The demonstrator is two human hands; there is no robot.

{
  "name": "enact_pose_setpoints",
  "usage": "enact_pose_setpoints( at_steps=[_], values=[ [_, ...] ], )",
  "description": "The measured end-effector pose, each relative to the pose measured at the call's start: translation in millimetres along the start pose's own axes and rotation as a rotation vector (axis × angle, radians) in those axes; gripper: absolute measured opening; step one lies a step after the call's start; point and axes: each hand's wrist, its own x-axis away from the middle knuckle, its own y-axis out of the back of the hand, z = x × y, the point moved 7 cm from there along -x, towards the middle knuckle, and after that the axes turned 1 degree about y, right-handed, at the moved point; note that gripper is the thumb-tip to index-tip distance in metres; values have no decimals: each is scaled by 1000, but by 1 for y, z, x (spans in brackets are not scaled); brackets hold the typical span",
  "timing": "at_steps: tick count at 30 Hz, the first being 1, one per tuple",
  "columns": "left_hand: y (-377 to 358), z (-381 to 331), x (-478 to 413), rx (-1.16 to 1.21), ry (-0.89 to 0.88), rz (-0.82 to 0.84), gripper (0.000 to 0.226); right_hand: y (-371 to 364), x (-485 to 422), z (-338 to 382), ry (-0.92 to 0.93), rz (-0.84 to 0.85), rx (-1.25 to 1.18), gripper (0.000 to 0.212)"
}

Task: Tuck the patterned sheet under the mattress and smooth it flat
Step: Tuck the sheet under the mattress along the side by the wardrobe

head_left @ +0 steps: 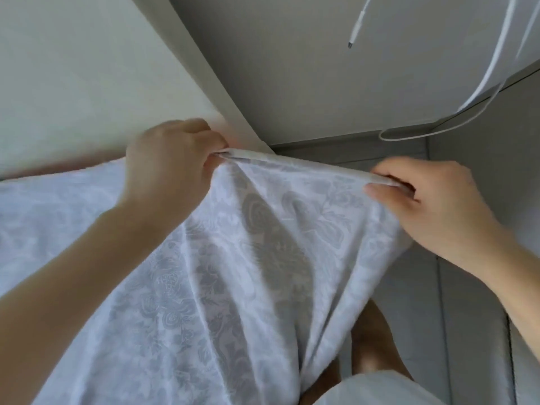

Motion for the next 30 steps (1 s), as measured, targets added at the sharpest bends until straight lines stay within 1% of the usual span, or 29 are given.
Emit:
enact_pose_setpoints(
  at_steps=[2, 3, 4, 5, 7, 8, 9, 10, 11, 12, 14, 16, 18, 20, 21, 23, 25, 26, 28, 30],
  values=[
    [-16, -2, -15, 41, 62, -42, 7, 5, -4, -7, -60, -217, 152, 7],
    [-24, -3, -20, 24, 78, -60, 7, -7, -11, -17, -110, -281, 248, 5],
    [-32, -4, -21, -3, 80, -77, 15, -28, -22, -29, -157, -284, 329, 3],
    [-41, -8, -20, -9, 69, -74, 28, -54, -34, -44, -196, -245, 394, 7],
    [-61, -20, -7, 32, 6, 9, 60, -102, -57, -72, -306, -111, 508, 21],
    [-65, -25, 2, 35, -53, 35, 68, -116, -64, -84, -377, -80, 552, 25],
    [-65, -25, 12, 49, -93, 40, 67, -126, -68, -90, -442, -41, 555, 27],
    [-65, -19, 22, 78, -93, 34, 58, -133, -68, -92, -474, -13, 543, 30],
    [-65, -7, 32, 102, -51, 17, 46, -138, -66, -89, -473, -11, 528, 33],
    [-67, 9, 43, 107, 23, 4, 35, -144, -63, -83, -450, 5, 505, 34],
    [-83, 43, 70, 100, 225, 63, 22, -157, -54, -61, -350, 55, 412, 31],
    [-107, 73, 100, 118, 446, 166, 21, -173, -49, -34, -247, 117, 273, 33],
    [-131, 100, 124, 150, 644, 240, 26, -191, -56, -14, -182, 149, 176, 35],
    [-148, 122, 138, 150, 766, 273, 34, -209, -74, 2, -133, 183, 118, 35],
    [-154, 130, 139, 144, 795, 275, 40, -219, -82, 9, -92, 206, 111, 36],
    [-164, 141, 138, 144, 847, 280, 48, -239, -98, 19, -4, 281, 174, 41],
    [-173, 145, 136, 174, 905, 326, 52, -260, -108, 17, 11, 404, 265, 45],
    [-176, 145, 134, 186, 907, 348, 53, -269, -112, 12, -19, 460, 280, 46],
    [-176, 143, 133, 182, 854, 388, 56, -279, -119, 2, -140, 545, 225, 48],
    [-173, 144, 142, 186, 806, 429, 54, -276, -122, -1, -286, 581, 183, 49]
  ],
)
